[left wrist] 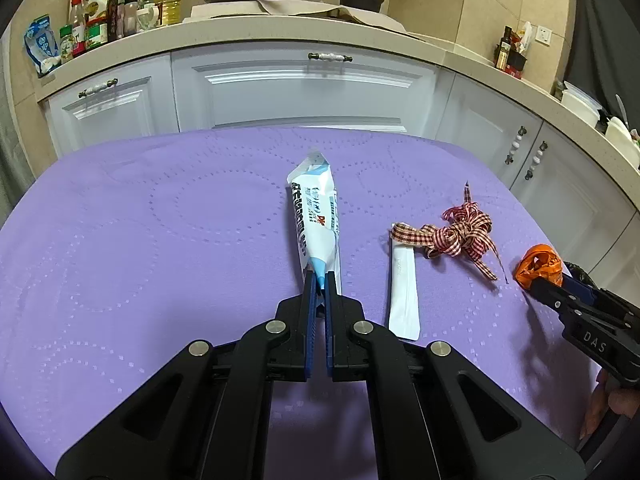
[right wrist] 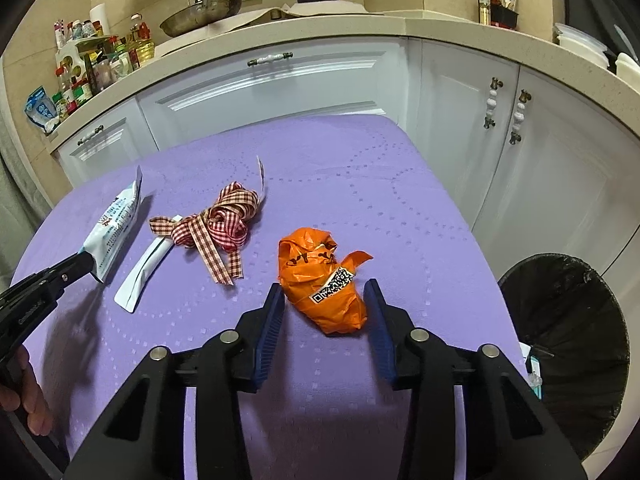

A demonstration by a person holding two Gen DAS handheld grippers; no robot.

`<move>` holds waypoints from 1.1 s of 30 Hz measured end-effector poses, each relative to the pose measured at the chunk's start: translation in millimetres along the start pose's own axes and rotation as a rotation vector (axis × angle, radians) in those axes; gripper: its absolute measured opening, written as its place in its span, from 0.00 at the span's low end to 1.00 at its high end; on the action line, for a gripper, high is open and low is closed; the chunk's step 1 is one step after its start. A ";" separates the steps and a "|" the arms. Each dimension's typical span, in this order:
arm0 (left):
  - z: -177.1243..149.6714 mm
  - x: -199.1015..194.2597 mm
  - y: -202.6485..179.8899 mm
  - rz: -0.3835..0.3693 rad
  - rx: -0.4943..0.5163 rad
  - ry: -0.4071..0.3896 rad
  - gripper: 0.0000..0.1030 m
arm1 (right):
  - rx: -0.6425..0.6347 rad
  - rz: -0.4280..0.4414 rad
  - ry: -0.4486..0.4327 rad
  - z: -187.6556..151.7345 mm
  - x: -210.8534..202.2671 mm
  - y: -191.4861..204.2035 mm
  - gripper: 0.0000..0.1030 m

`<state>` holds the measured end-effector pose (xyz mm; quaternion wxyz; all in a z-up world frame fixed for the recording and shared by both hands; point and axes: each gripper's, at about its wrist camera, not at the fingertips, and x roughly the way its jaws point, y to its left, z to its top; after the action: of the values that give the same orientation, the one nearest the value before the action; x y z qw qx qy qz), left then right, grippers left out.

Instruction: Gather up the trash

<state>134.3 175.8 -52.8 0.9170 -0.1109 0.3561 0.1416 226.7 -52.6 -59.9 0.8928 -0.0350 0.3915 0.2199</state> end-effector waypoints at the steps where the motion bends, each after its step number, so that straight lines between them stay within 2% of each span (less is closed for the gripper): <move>1: -0.2 -0.4 -0.1 0.001 0.001 -0.001 0.04 | -0.001 0.001 -0.002 0.0 -0.5 0.0 0.38; 15: -0.8 -3.8 1.7 0.002 -0.002 -0.007 0.03 | 0.001 -0.013 -0.036 -1.3 -9.8 -0.2 0.37; 24: 0.9 -19.3 -2.8 -0.005 0.012 -0.032 0.03 | 0.009 -0.026 -0.062 -4.5 -24.9 -2.7 0.37; 33: -2.4 -47.5 -31.7 -0.056 0.057 -0.066 0.03 | 0.039 -0.065 -0.111 -11.5 -54.6 -23.4 0.37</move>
<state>110.0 136.8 -18.8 0.9347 -0.0897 0.3261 0.1092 196.0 -96.4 -31.4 0.9204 -0.0180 0.3442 0.1847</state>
